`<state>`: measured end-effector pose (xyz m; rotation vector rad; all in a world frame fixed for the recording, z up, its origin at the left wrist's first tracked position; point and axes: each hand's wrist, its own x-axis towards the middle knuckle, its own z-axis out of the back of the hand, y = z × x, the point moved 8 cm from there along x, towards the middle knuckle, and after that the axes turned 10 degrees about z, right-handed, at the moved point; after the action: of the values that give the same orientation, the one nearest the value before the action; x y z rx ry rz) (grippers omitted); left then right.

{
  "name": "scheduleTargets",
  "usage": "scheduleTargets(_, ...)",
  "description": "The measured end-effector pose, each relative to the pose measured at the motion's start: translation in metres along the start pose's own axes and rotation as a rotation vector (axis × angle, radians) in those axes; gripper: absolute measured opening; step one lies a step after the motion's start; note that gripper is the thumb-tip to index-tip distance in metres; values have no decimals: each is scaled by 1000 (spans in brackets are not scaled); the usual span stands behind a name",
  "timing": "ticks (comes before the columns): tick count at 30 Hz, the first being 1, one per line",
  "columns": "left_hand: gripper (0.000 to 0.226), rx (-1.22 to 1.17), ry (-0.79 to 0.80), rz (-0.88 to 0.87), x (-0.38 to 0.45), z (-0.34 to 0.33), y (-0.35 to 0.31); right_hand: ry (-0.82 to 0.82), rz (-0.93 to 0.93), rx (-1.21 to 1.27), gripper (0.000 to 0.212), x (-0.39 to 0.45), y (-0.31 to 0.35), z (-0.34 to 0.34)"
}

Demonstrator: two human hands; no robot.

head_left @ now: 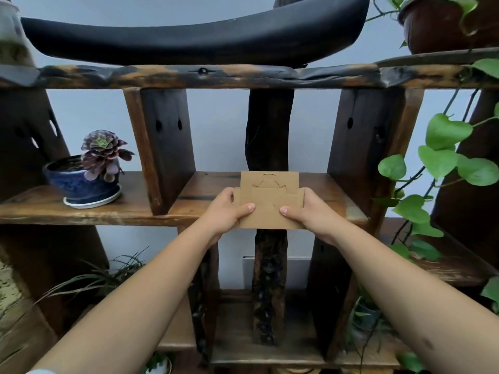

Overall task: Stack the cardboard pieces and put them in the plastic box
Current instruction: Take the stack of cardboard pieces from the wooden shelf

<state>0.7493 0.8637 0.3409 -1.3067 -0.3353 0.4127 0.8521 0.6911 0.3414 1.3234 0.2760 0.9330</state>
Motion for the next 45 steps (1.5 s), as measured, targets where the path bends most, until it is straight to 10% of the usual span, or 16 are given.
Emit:
scheduleTargets(12, 55, -101, 131, 47, -104, -13, 23, -33, -84, 125, 43, -103, 16, -17)
scheduleTargets(45, 44, 8, -121, 239, -207, -16, 107, -9, -246, -90, 44, -196, -29, -75)
